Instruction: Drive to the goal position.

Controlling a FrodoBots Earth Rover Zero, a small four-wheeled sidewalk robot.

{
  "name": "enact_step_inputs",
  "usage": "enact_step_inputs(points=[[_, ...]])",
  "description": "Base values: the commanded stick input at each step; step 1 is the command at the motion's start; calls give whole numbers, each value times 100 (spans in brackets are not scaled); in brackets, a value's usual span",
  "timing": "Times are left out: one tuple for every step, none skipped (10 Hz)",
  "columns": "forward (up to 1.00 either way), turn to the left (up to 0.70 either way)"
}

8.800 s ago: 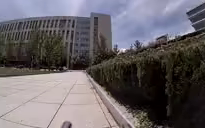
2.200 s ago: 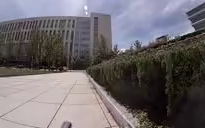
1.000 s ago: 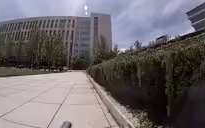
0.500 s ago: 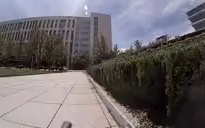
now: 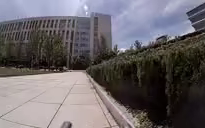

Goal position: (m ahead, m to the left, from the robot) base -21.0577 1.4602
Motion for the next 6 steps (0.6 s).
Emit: enact_step_inputs(points=[[10, 0], [10, 0], [10, 0], [10, 0], [10, 0], [10, 0]])
